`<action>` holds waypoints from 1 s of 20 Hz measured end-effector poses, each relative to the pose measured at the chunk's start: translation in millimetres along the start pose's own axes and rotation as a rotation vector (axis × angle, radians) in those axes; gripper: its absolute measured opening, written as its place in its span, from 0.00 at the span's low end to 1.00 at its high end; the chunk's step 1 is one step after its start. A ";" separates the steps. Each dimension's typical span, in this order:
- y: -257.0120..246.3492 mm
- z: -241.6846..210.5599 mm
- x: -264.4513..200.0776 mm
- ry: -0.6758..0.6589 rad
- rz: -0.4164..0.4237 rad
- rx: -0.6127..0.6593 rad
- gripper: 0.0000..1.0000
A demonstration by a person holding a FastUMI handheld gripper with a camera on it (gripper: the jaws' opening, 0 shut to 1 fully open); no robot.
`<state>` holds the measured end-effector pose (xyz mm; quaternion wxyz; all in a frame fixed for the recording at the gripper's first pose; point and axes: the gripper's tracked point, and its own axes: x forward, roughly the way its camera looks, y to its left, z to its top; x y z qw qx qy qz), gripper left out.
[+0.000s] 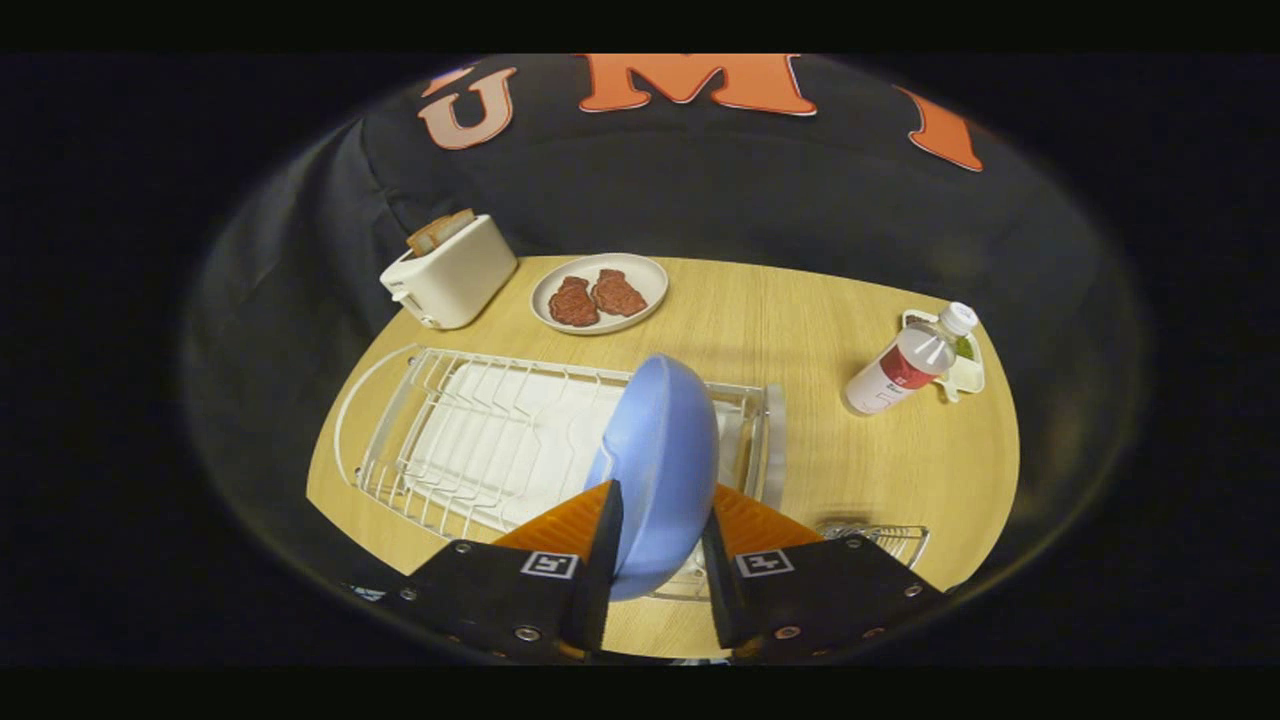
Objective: Take the plate from the dish rack, then take the spoon from the basket and place it into the plate.
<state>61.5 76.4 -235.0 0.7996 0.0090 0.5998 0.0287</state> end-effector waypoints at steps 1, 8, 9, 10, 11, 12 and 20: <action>-1.1 0.2 0.2 0.002 -0.007 0.000 0.42; -9.0 20.4 -13.5 -0.062 -0.094 -0.002 0.31; -9.9 24.2 -16.6 -0.070 -0.112 -0.018 0.29; -12.3 27.6 -19.8 -0.077 -0.139 -0.039 0.29; -17.7 37.2 -23.4 -0.100 -0.173 -0.054 0.29; -19.5 39.7 -25.0 -0.103 -0.197 -0.053 0.26; -21.0 50.6 -69.9 -0.196 -0.219 -0.082 0.19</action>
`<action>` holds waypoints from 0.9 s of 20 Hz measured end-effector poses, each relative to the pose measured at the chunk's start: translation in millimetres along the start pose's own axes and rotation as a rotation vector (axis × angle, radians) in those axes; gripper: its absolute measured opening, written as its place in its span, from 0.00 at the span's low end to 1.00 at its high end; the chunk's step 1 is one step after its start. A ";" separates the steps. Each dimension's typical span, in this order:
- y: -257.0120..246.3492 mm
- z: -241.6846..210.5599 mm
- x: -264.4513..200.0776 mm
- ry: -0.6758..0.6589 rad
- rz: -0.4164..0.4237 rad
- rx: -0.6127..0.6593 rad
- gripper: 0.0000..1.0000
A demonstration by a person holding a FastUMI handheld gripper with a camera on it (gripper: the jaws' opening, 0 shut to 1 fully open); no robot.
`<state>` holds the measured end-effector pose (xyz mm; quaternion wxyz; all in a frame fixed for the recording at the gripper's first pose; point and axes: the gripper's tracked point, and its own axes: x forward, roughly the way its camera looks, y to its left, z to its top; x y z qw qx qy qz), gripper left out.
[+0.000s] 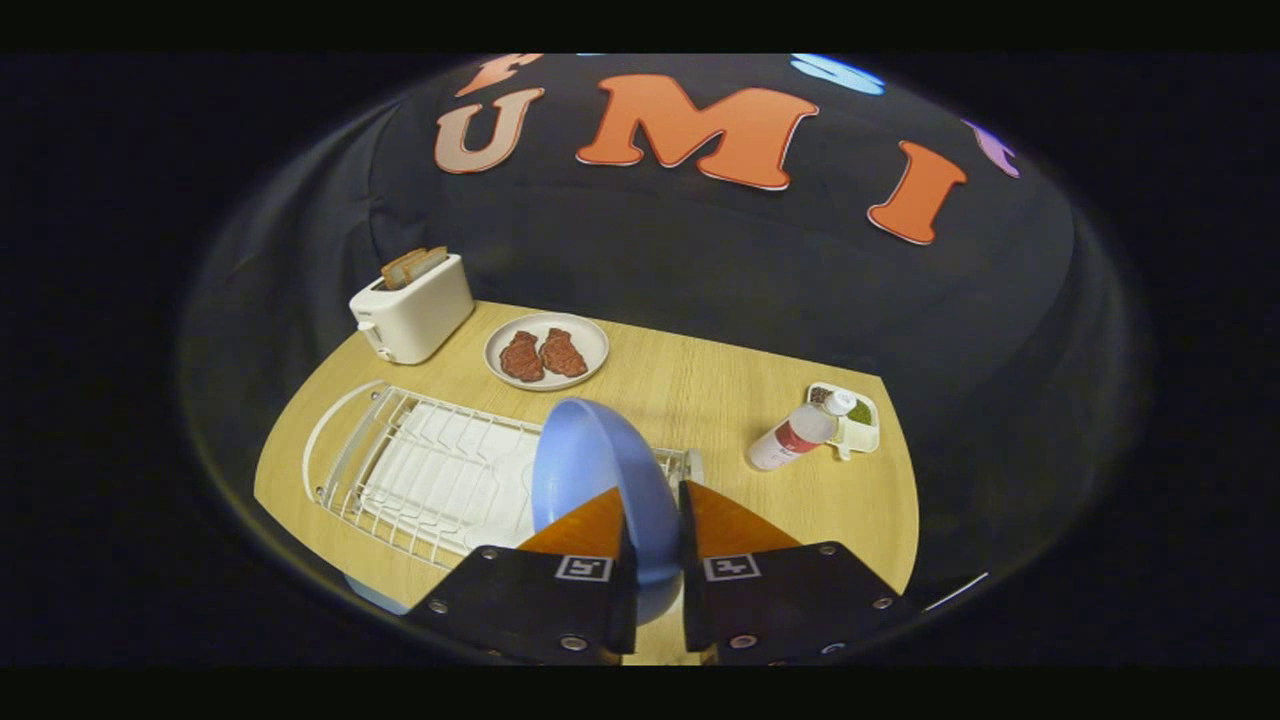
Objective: Take the plate from the dish rack, then take the spoon from the basket and place it into the plate.
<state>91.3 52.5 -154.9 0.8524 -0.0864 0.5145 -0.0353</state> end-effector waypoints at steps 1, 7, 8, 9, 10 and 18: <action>0.4 -3.1 -6.9 -0.004 0.013 0.004 0.19; -0.3 -26.6 -41.3 -0.053 0.079 0.031 0.19; 0.5 -33.3 -46.2 -0.056 0.092 0.029 0.19; 2.1 -40.4 -50.5 -0.052 0.105 0.026 0.19; 4.4 -46.9 -54.7 -0.054 0.118 0.025 0.19; 9.7 -122.9 -83.5 -0.057 0.214 0.031 0.19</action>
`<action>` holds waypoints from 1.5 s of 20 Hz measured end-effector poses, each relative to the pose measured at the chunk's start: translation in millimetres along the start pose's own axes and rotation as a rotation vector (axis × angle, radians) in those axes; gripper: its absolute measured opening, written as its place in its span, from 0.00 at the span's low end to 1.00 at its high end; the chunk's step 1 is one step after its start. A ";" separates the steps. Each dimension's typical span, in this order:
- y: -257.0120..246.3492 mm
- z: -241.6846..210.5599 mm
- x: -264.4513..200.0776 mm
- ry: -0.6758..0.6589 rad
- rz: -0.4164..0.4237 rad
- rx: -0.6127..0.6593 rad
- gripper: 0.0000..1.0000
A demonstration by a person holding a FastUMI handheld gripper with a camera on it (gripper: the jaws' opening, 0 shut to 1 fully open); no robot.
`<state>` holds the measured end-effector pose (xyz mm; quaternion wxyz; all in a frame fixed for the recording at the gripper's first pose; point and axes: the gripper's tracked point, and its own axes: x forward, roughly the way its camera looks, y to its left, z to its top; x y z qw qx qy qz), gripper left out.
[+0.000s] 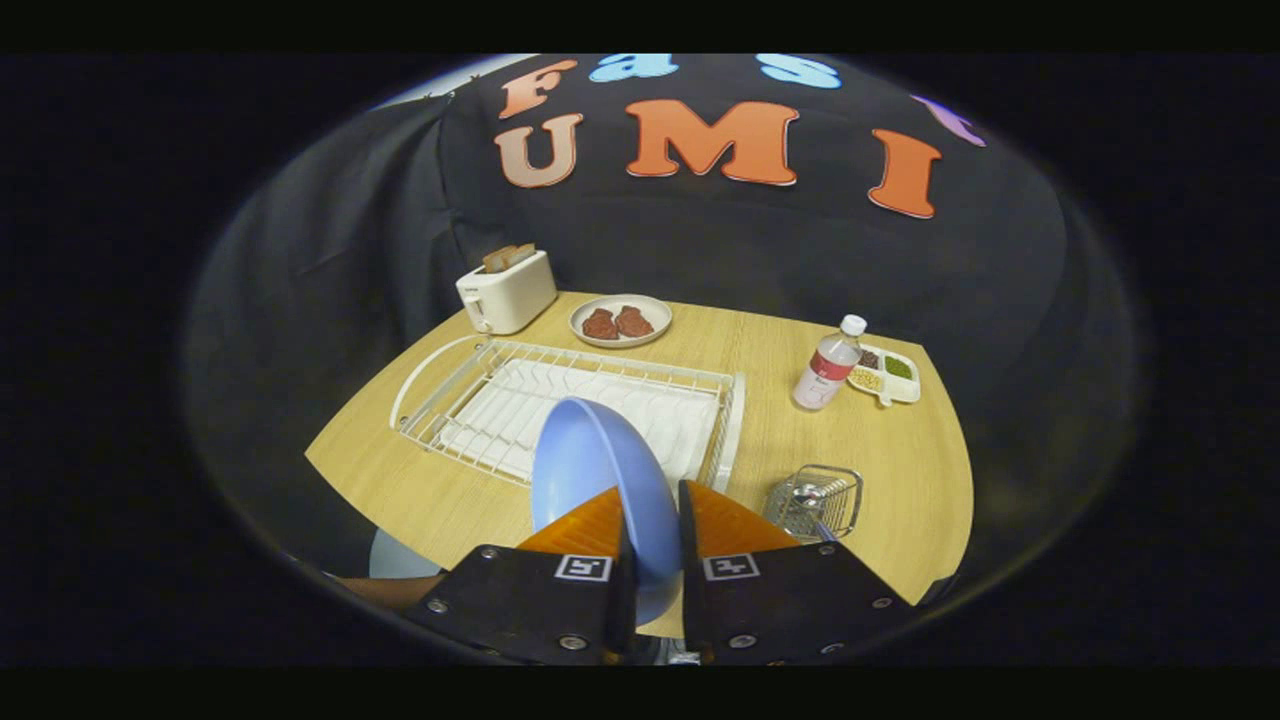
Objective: Take the plate from the dish rack, then take the spoon from the basket and place it into the plate.
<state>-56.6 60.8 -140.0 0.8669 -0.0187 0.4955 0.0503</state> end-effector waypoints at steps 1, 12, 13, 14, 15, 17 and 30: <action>-0.2 -10.7 0.4 0.007 0.009 0.009 0.19; 25.8 -105.4 35.5 0.076 0.168 0.194 0.19; 28.4 -113.4 40.7 0.089 0.176 0.211 0.19; 31.7 -121.9 45.2 0.100 0.193 0.227 0.19; 36.2 -122.7 46.8 0.100 0.215 0.260 0.19; 34.2 -128.3 53.2 0.092 0.222 0.291 0.19; -3.4 -149.6 69.4 0.004 0.092 0.311 0.27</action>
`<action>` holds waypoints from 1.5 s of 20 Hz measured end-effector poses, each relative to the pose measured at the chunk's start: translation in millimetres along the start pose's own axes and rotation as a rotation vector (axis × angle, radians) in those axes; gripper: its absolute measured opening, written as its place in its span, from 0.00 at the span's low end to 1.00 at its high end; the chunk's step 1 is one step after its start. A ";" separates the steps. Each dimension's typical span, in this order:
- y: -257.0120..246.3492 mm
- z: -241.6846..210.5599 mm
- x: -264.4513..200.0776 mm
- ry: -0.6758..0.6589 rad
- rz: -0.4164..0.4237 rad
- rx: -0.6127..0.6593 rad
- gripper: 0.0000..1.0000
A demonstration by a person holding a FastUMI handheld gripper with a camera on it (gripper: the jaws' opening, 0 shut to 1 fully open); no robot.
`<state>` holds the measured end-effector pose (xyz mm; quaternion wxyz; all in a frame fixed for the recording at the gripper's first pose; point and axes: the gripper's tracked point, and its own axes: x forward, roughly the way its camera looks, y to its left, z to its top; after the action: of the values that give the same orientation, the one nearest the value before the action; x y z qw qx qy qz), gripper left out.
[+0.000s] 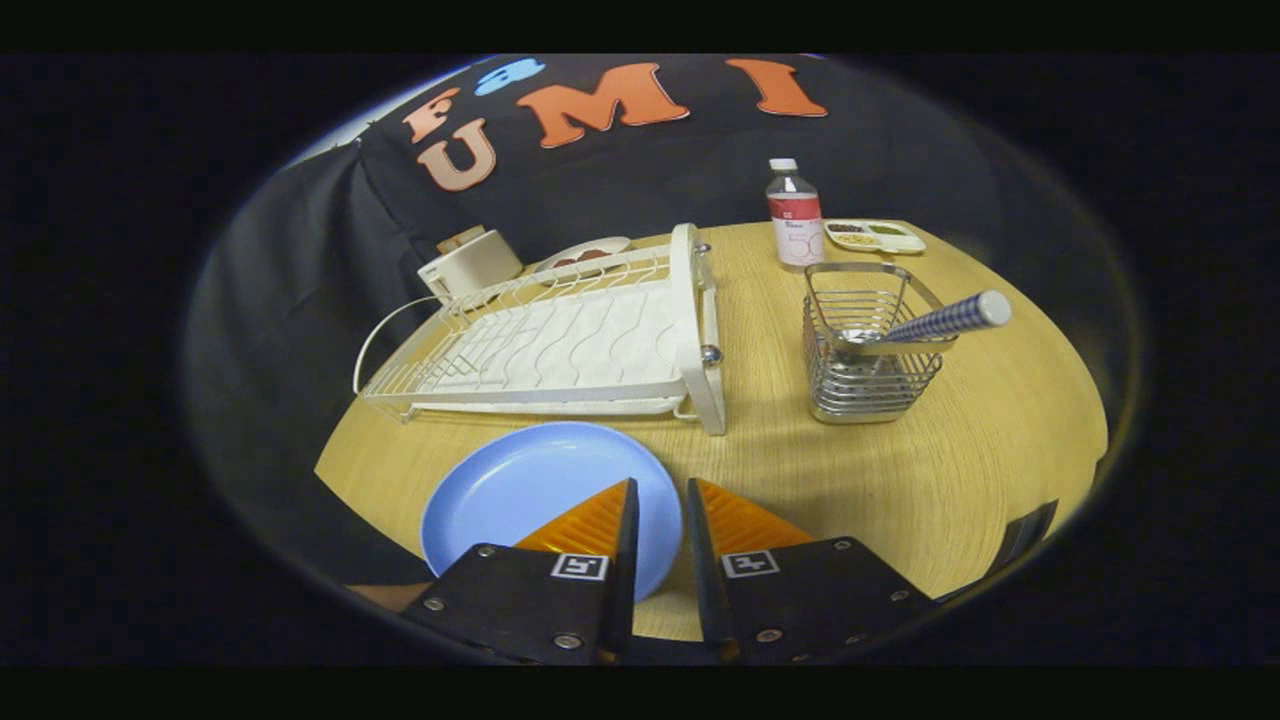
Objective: Take the plate from the dish rack, then take the spoon from the basket and place it into the plate.
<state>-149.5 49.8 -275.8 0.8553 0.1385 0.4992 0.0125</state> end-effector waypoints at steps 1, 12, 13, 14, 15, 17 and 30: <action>-2.0 3.2 -1.8 -0.018 -0.001 0.001 0.27; -98.5 71.8 -42.5 -0.367 -0.325 -0.081 0.56; -103.4 75.3 -44.8 -0.389 -0.342 -0.082 0.56; -107.6 79.8 -47.7 -0.419 -0.356 -0.085 0.56; -108.6 86.6 -51.5 -0.455 -0.372 -0.092 0.56; -110.7 100.5 -55.0 -0.527 -0.396 -0.125 0.55; -105.6 121.1 -41.6 -0.642 -0.387 -0.129 0.11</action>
<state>-78.9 -85.6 -210.6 0.9616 -0.0153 0.2209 -0.1618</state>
